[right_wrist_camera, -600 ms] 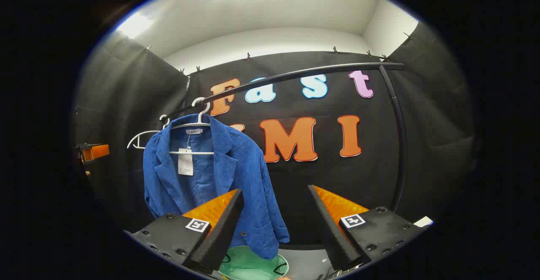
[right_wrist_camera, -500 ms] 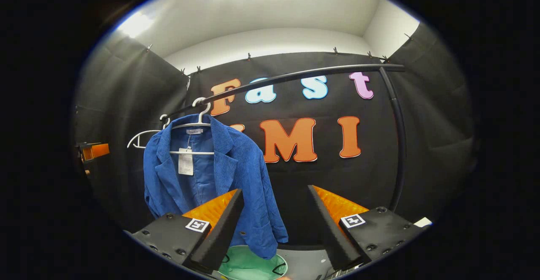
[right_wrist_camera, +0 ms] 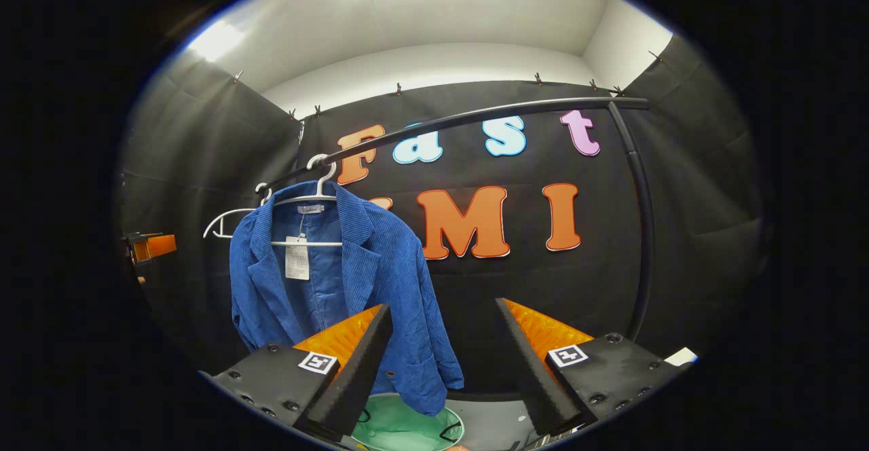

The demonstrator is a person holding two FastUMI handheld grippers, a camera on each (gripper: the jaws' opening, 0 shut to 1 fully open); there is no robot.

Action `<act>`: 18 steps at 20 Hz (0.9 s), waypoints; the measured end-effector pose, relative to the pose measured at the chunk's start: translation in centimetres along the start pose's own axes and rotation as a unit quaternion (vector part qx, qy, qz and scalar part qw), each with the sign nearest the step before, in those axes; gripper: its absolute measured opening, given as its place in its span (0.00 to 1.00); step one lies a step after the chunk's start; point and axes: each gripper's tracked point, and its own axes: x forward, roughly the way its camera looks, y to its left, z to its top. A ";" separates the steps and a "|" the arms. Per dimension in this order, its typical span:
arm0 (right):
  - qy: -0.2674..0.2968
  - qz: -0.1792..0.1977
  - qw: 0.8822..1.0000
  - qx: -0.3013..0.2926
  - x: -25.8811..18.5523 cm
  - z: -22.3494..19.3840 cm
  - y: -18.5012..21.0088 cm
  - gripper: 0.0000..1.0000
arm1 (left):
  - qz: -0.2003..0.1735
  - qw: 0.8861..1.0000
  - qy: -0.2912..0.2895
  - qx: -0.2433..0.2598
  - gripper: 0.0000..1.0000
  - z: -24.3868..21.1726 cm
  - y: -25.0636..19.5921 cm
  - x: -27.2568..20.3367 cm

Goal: Grasp the clothes on the hanger with both hands and then place them into the laundry hamper below.

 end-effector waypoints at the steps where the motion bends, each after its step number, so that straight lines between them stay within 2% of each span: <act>1: 0.002 0.000 1.000 0.000 0.1 -0.1 0.0 0.89 | 0.000 1.000 0.002 -0.001 0.95 -0.2 0.0 0.1; 4: 0.007 0.003 1.000 0.001 0.7 -0.7 0.2 0.89 | -0.006 1.000 0.013 -0.001 0.93 -1.1 -0.6 0.6; 8: 0.015 0.007 1.000 0.006 2.0 -1.5 0.6 0.89 | -0.015 1.000 0.025 -0.001 0.95 -2.2 -1.5 1.2; 9: 0.018 0.009 1.000 0.007 2.3 -1.7 0.8 0.98 | -0.020 0.999 0.027 -0.001 0.95 -2.5 -2.0 1.4; 18: 0.042 0.038 0.998 0.010 5.9 -4.2 3.6 0.98 | -0.097 0.993 0.072 -0.006 0.93 -6.7 -10.3 4.2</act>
